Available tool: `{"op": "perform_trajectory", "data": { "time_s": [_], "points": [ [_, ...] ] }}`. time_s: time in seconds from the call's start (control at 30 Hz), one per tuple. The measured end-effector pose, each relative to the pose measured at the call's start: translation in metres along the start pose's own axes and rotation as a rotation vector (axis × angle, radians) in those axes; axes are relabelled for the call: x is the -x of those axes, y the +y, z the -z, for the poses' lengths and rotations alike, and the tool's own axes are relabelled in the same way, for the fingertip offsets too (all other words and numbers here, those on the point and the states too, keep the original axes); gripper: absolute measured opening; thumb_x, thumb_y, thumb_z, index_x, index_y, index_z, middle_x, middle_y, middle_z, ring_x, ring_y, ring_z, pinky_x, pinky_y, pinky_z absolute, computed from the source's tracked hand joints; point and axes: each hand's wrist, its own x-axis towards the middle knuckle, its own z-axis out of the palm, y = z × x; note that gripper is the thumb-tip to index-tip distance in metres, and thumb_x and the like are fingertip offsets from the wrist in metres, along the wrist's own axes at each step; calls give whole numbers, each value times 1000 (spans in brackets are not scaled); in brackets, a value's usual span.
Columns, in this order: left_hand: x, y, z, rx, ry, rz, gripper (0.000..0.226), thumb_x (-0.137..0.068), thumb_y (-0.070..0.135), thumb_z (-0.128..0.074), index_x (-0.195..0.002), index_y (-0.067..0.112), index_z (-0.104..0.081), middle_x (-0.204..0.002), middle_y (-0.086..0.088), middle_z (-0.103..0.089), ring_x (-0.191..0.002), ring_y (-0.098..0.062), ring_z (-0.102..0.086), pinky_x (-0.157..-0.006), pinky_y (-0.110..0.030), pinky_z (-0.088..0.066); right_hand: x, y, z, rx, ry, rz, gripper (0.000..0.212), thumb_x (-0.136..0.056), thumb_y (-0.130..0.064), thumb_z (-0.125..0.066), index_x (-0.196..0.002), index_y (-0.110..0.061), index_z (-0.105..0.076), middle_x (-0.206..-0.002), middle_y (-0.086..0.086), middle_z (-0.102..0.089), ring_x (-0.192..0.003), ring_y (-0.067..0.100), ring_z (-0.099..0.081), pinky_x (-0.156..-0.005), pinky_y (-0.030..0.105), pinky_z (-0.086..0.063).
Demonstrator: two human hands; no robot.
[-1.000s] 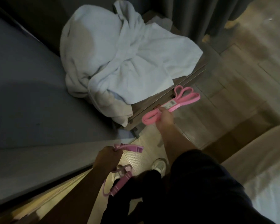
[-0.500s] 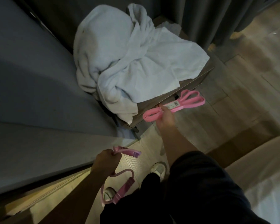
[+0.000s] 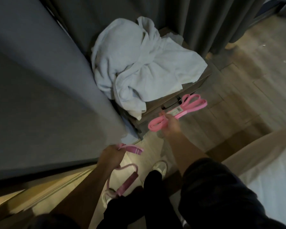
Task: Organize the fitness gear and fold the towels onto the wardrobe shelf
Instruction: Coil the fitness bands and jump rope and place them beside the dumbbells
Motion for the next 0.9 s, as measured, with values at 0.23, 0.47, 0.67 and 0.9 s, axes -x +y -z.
{"op": "perform_trajectory", "data": {
  "time_s": [0.23, 0.47, 0.67, 0.9],
  "points": [
    [51, -18, 24, 101, -6, -14, 32, -96, 38, -54, -78, 13, -63, -59, -4, -59, -32, -7, -56, -33, -16, -38, 117, 12, 5, -204, -230, -37, 51, -98, 3, -41, -147, -8, -29, -144, 20, -44, -132, 36, -46, -115, 57, -28],
    [97, -57, 62, 181, -32, -147, 20, -97, 35, -56, -84, 20, -58, -62, -6, -57, -39, -18, -55, -46, -25, -45, 235, 35, -11, -254, -344, -21, 25, -97, 8, -38, -108, -11, -50, -120, 17, -60, -116, 28, -57, -111, 56, -33],
    [143, -115, 109, 209, -12, -245, 22, -96, 36, -57, -88, 18, -65, -63, -6, -59, -48, -19, -56, -49, -26, -47, 321, 85, -43, -322, -420, -10, 40, -97, 6, -39, -130, -14, -30, -124, 19, -62, -115, 28, -60, -96, 52, -46],
    [196, -228, 175, 218, 108, -241, 25, -98, 35, -56, -90, 13, -64, -68, -9, -62, -46, -17, -56, -43, -24, -44, 393, 184, -100, -338, -483, -102, 53, -95, 4, -42, -141, -19, -29, -114, 19, -70, -103, 29, -69, -81, 49, -54]
  ]
}}
